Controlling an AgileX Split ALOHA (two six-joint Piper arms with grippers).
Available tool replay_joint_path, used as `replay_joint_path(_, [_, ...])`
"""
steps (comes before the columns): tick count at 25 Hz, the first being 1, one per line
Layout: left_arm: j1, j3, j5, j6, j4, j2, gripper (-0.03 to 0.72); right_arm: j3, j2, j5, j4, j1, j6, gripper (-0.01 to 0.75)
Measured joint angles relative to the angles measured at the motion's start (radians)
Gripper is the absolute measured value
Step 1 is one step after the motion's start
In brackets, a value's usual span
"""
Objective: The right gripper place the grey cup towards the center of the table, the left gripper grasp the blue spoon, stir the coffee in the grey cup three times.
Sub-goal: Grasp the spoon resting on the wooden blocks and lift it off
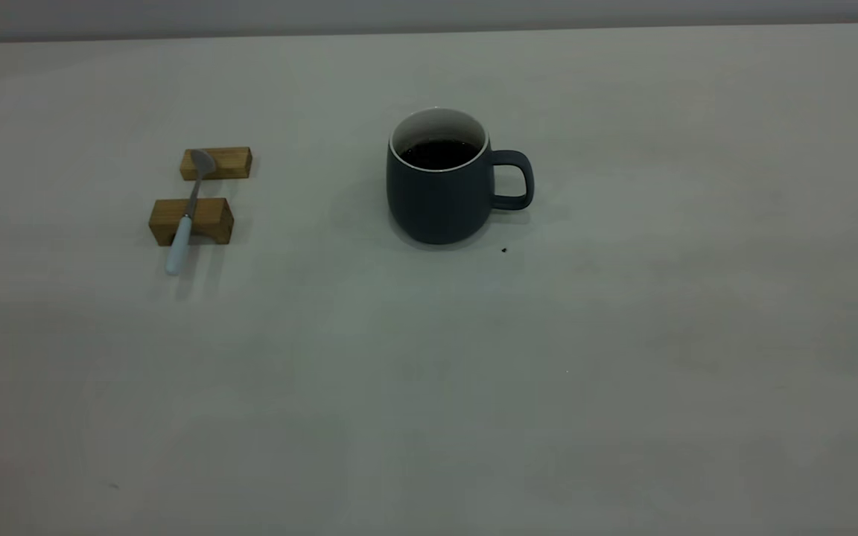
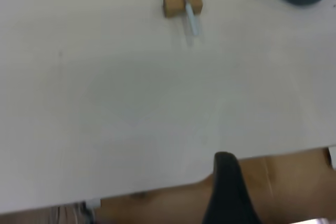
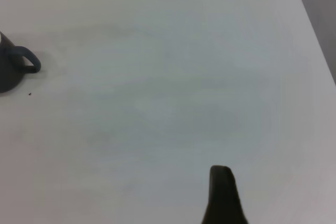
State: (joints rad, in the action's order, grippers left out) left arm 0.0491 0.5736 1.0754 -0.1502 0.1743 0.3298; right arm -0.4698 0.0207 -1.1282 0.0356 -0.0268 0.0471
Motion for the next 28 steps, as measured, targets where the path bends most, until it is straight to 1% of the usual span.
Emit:
replay_joint_path(6, [0.000,0.049,-0.100,0.017,0.004,0.405,0.585,0.000,0.000,0.000,0.000,0.000,0.000,0.580])
replay_joint_path(13, [-0.005,0.125,-0.282,0.082,0.005,0.842,0.585,0.000,0.000,0.000,0.000,0.000,0.000,0.580])
replay_joint_path(16, [-0.042,0.157,-0.364,0.116,0.004,1.008,0.585,0.000,0.000,0.000,0.000,0.000,0.000,0.580])
replay_joint_path(23, [-0.172,0.263,-0.529,0.139,0.007,1.326,0.585,0.000,0.000,0.000,0.000,0.000,0.000,0.580])
replay_joint_path(25, [-0.188,0.301,-0.555,0.138,0.011,1.393,0.585,0.000,0.000,0.000,0.000,0.000,0.000,0.580])
replay_joint_path(28, [-0.190,0.364,-0.559,0.138,0.011,1.484,0.585,0.000,0.000,0.000,0.000,0.000,0.000,0.580])
